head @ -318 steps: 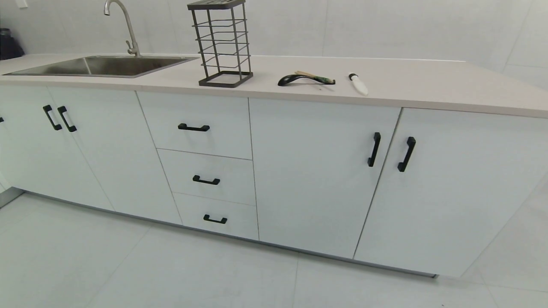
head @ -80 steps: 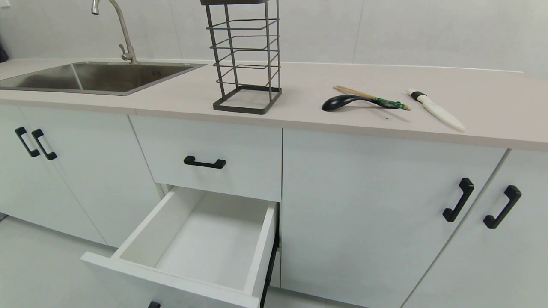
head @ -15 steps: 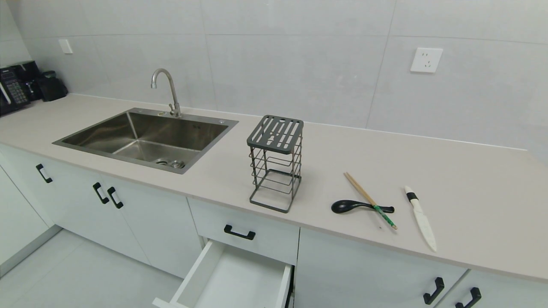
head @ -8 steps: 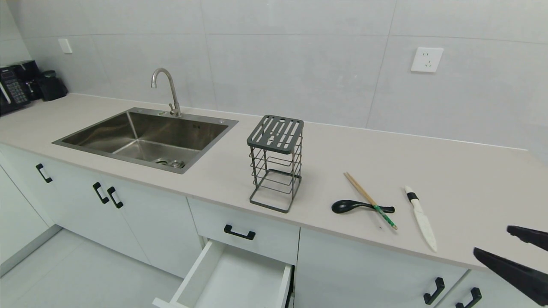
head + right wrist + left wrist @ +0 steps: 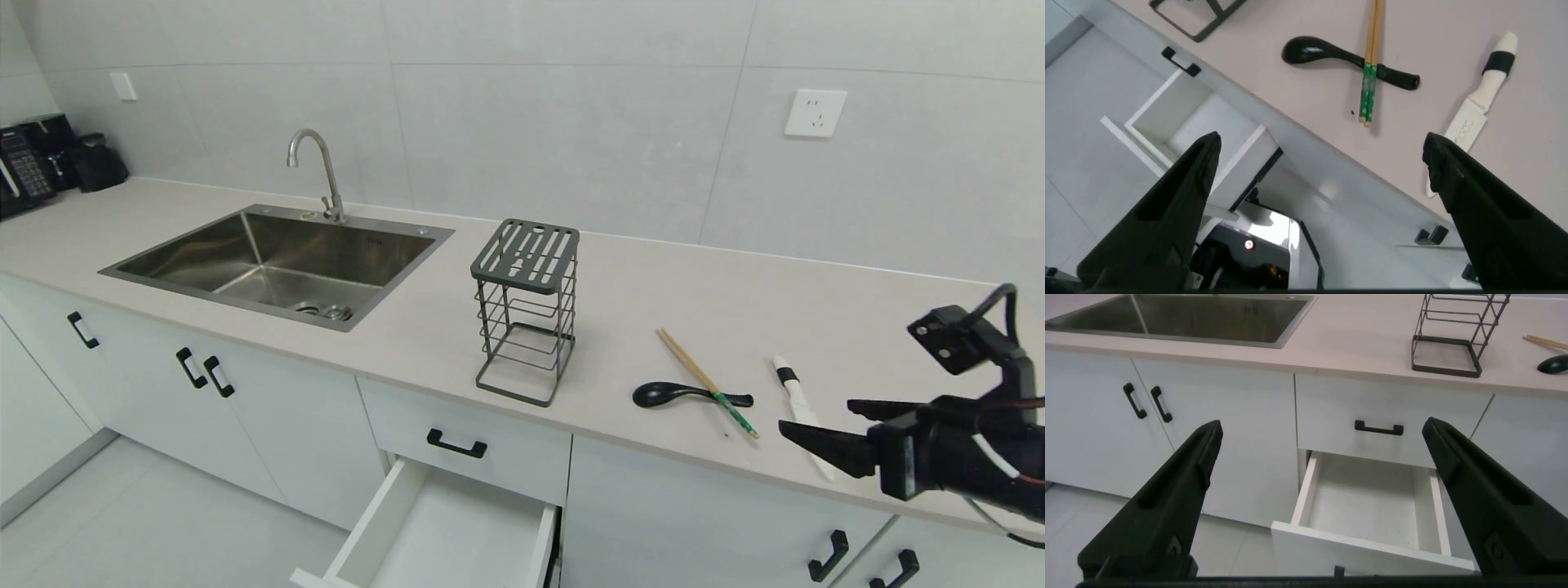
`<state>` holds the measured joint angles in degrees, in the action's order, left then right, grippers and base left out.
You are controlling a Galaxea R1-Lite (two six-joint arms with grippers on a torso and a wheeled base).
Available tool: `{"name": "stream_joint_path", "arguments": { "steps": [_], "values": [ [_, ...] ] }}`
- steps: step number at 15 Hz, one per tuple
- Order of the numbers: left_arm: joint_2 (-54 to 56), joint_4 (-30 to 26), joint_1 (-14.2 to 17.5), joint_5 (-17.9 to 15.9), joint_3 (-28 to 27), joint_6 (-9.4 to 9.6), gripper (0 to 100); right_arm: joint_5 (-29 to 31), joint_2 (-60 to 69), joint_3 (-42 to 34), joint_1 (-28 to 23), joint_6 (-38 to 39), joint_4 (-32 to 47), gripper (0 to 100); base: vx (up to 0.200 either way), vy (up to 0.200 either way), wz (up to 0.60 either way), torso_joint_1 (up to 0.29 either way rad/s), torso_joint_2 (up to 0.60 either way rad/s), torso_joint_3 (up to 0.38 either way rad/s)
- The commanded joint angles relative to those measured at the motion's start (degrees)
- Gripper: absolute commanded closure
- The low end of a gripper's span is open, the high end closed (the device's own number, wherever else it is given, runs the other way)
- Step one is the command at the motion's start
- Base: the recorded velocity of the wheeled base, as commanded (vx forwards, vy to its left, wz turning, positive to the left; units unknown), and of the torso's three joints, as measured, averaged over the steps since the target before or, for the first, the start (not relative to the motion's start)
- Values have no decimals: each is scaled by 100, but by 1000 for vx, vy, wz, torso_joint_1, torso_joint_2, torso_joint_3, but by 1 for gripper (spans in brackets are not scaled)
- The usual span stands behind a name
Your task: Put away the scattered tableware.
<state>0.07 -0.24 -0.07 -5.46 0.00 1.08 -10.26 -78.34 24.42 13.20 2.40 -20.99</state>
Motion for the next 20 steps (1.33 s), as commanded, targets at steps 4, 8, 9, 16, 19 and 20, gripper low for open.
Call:
{"name": "stream_joint_path", "arguments": {
  "steps": [4, 8, 9, 16, 19, 20],
  "values": [
    [-7, -2, -1, 1, 0, -3, 0, 209, -1623, 696, 121, -3, -212, 0, 0, 0, 0, 0, 0, 0],
    [-7, -2, -1, 1, 0, -3, 0, 385, -2203, 696, 139, -3, -722, 0, 0, 0, 0, 0, 0, 0],
    [-7, -2, -1, 1, 0, -3, 0, 438, -2379, 696, 200, -3, -775, 0, 0, 0, 0, 0, 0, 0],
    [-7, -2, -1, 1, 0, -3, 0, 649, -2748, 722, 367, -3, -792, 0, 0, 0, 0, 0, 0, 0],
    [-7, -2, 7, 1, 0, -3, 0, 666, -2951, 819, 341, -3, -995, 0, 0, 0, 0, 0, 0, 0],
    [-7, -2, -1, 1, 0, -3, 0, 666, -3021, 819, 341, -3, -1126, 0, 0, 0, 0, 0, 0, 0]
  ]
}}
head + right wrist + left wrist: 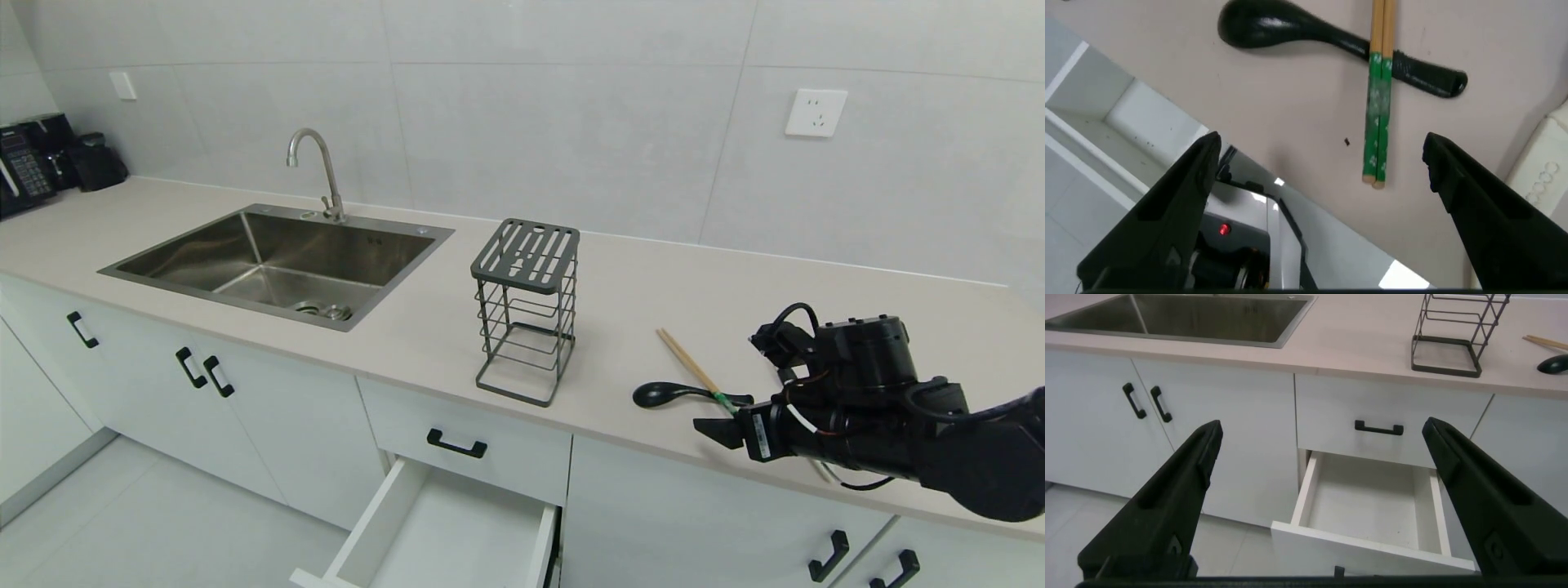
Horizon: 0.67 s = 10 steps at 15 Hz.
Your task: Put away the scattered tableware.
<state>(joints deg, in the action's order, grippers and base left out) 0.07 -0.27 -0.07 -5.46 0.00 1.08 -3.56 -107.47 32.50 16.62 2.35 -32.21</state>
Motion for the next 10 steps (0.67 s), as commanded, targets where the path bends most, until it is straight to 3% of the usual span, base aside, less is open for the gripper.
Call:
{"name": "stream_joint_path", "arguments": {
  "steps": [1, 10],
  "values": [
    [-7, 0, -1, 1, 0, 6, 0, 66, -222, 20, -18, 2, -84, 0, 0, 0, 0, 0, 0, 0],
    [-7, 0, -1, 1, 0, -3, 0, 338, -599, 143, -71, 28, -102, 0, 0, 0, 0, 0, 0, 0]
  ]
}}
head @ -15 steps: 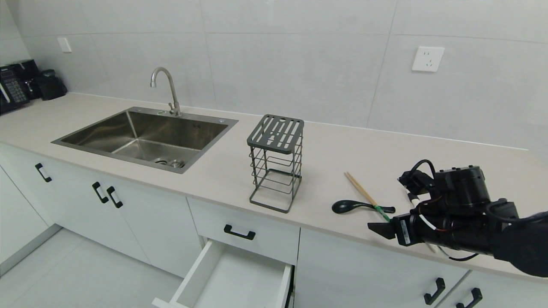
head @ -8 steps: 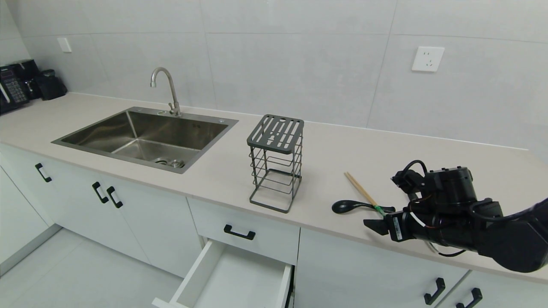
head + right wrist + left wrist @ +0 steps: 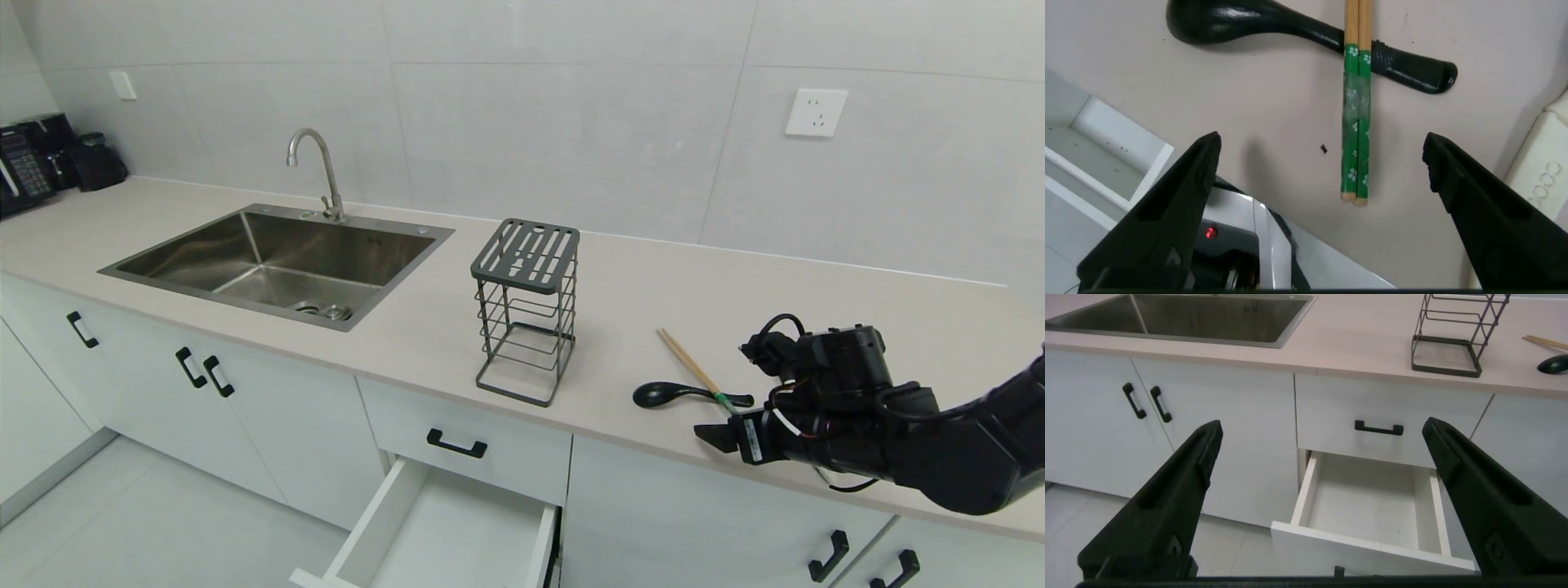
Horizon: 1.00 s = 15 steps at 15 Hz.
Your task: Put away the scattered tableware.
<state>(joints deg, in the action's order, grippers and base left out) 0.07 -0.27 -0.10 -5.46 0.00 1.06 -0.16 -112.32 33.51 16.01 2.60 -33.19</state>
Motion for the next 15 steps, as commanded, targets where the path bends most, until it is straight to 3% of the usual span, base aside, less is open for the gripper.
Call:
{"name": "stream_joint_path", "arguments": {
  "steps": [1, 3, 4, 10, 15],
  "values": [
    [-7, 0, 1, 1, 0, -1, 0, -2, -167, 129, -10, 4, -3, 0, 0, 0, 0, 0, 0, 0],
    [-7, 0, 10, 1, 0, -1, 0, 7, -193, 182, 17, -14, 6, 0, 0, 0, 0, 0, 0, 0],
    [-7, 0, 1, 1, 0, -1, 0, 33, -246, 208, 17, -14, 6, 100, 0, 0, 0, 0, 0, 0],
    [-7, 0, 1, 1, 0, 8, 0, 156, -325, 244, -230, -22, 6, 100, 0, 0, 0, 0, 0, 0],
    [-7, 0, 1, 1, 0, -1, 0, 139, 545, 164, -370, -31, 6, 100, 0, 0, 0, 0, 0, 0]
  ]
}}
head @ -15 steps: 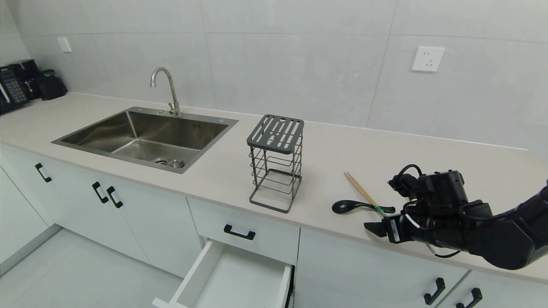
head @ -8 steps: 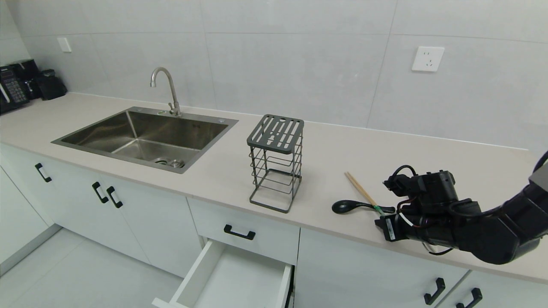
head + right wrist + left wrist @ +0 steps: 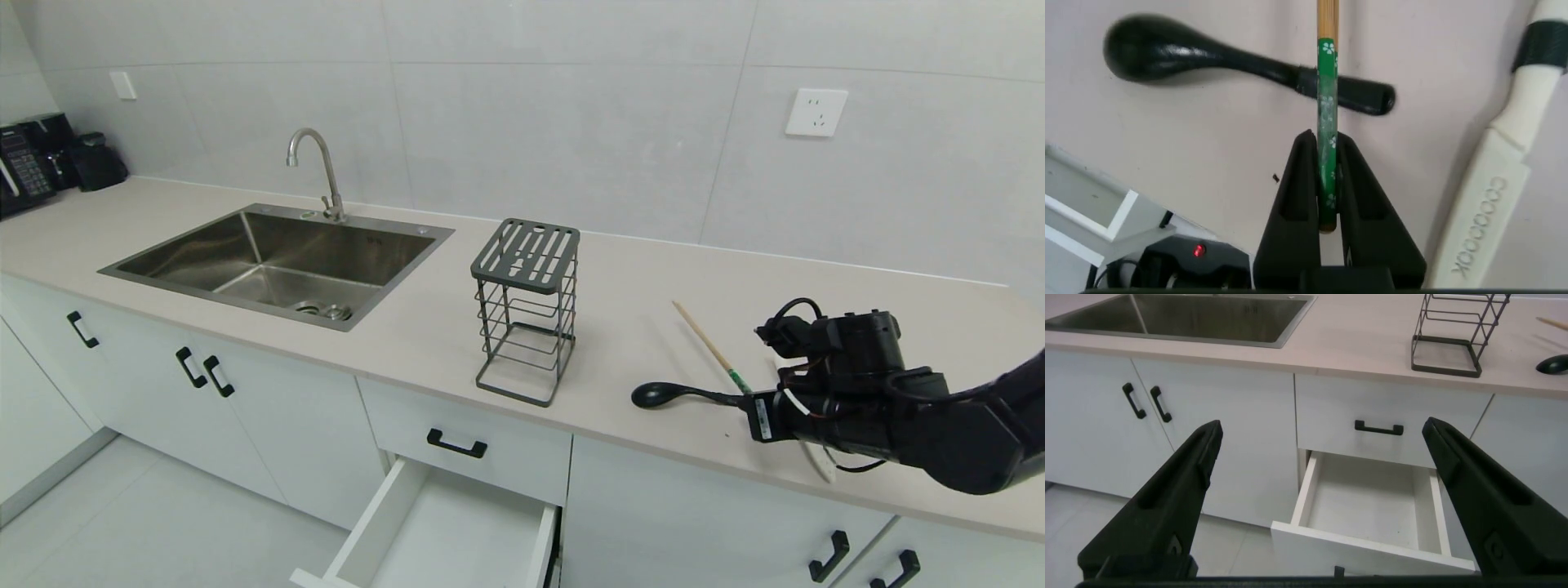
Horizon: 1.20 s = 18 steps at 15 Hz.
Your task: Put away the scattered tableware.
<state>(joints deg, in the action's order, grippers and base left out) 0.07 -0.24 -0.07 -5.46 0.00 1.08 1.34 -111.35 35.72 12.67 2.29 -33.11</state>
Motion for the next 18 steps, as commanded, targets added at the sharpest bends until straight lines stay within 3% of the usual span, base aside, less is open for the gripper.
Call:
{"name": "stream_joint_path", "arguments": {
  "steps": [1, 4, 6, 10, 16, 18],
  "values": [
    [-7, -2, -1, 1, 0, -3, 0, -29, 623, -74, -36, -1, -3, 100, 0, 0, 0, 0, 0, 0],
    [-7, -2, -1, 1, 0, -3, 0, -99, 1326, -179, -1, -1, -3, 100, 0, 0, 0, 0, 0, 0],
    [-7, -2, -1, 1, 0, -3, 0, -503, 1775, -250, 25, -168, -3, 100, 0, 0, 0, 0, 0, 0],
    [-7, -2, -1, 1, 0, -3, 0, -2041, 2733, -329, 649, -405, -3, 100, 0, 0, 0, 0, 0, 0],
    [-7, -2, -1, 1, 0, -3, 0, -2156, 3119, -452, 1625, -414, 59, 100, 0, 0, 0, 0, 0, 0],
    [-7, -2, 7, 1, 0, -3, 0, -2138, 3102, -461, 2311, -423, 59, 100, 0, 0, 0, 0, 0, 0]
  ]
}}
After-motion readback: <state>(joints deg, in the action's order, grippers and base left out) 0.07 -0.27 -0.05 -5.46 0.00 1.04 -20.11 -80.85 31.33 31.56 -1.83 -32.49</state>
